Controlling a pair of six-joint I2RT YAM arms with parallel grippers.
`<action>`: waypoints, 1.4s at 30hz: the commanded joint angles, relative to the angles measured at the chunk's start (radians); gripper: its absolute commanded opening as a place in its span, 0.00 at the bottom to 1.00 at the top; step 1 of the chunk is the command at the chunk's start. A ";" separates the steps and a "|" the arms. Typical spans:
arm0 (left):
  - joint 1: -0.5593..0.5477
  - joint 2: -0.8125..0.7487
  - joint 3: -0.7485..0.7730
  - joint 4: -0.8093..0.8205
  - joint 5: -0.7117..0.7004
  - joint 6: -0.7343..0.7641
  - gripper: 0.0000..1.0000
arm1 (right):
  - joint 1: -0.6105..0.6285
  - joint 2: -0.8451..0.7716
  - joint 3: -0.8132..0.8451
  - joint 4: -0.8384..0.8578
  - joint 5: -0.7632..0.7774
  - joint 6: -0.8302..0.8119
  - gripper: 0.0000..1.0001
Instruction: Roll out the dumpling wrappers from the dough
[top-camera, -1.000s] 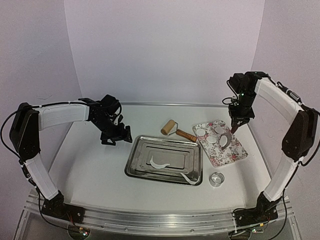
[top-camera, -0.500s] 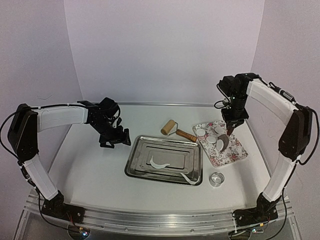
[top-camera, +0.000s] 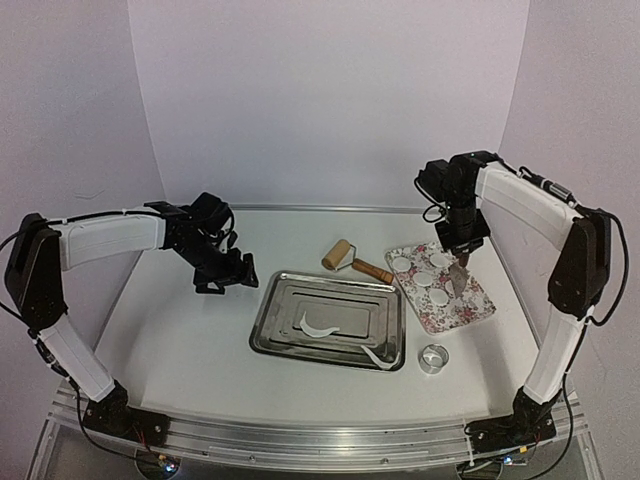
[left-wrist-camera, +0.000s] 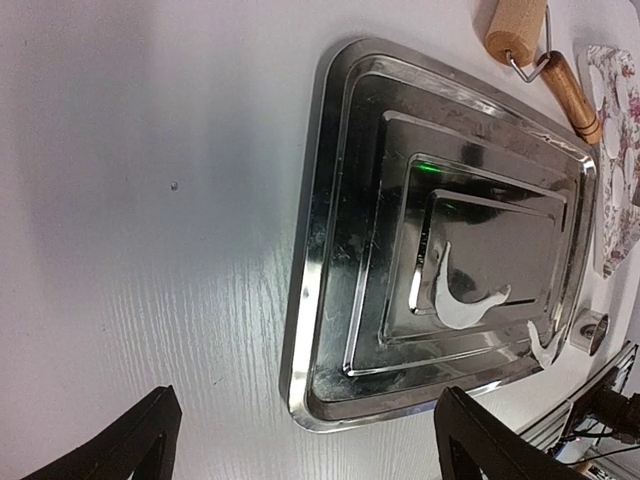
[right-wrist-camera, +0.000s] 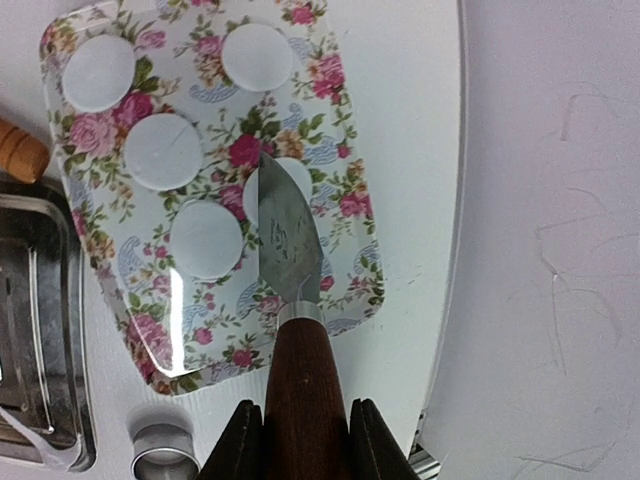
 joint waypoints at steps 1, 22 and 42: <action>0.003 -0.057 -0.003 -0.004 -0.019 -0.018 0.89 | -0.003 -0.035 0.047 -0.268 0.178 0.045 0.00; 0.005 -0.144 0.001 0.075 -0.113 -0.129 0.95 | -0.015 -0.130 -0.060 0.564 -0.876 0.319 0.00; 0.012 -0.100 0.049 0.045 -0.133 -0.121 0.96 | 0.087 0.429 0.329 0.849 -0.970 0.506 0.00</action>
